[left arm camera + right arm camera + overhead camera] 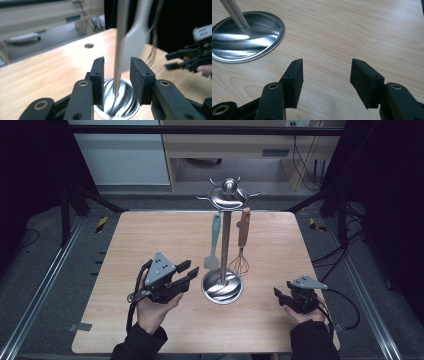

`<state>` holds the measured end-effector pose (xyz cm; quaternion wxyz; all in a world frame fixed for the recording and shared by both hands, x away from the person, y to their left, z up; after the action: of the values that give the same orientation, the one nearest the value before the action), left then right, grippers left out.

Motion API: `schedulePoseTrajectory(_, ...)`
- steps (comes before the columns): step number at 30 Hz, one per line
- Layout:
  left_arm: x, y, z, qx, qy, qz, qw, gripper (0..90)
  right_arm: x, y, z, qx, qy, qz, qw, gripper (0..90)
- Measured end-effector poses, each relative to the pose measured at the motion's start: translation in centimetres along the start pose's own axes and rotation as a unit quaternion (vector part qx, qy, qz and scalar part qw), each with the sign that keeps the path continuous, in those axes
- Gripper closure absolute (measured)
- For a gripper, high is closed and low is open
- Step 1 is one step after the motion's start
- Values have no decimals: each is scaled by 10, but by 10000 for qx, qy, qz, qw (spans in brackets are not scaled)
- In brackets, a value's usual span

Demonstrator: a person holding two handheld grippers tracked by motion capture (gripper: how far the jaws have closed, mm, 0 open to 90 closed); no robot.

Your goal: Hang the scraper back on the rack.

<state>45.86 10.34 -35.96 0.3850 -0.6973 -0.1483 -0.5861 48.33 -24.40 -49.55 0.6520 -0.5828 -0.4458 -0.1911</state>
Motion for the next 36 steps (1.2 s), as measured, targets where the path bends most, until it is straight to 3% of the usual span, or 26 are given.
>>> schedulePoseTrajectory(8,-49,-3,35,244,-201,407,9987,595,0,1,0,-26,-54,-1,10000,444)
schedulePoseTrajectory(15,-79,-7,58,495,-318,795,9951,554,0,0,1,-23,-36,29,10000,448)
schedulePoseTrajectory(21,-102,-15,76,702,-381,989,9919,537,0,0,1,0,-69,-2,10000,457)
schedulePoseTrajectory(29,-138,-23,90,733,-370,1294,9882,537,3,-2,2,42,4,-38,10000,500)
schedulePoseTrajectory(36,-153,-38,96,690,-383,1238,9892,547,17,-12,6,171,18,-323,9993,578)
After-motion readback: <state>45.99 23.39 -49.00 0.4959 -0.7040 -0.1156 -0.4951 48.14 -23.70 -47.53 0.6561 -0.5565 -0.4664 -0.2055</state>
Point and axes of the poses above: each handheld gripper's, and its own axes: y roughly forward along the jaws, x roughly out of its top, z roughly to its left, the point moved 6 cm from there along y, roughly forward along the jaws, and after that the axes turned 3 degrees about -x, right-handed, at the moved point
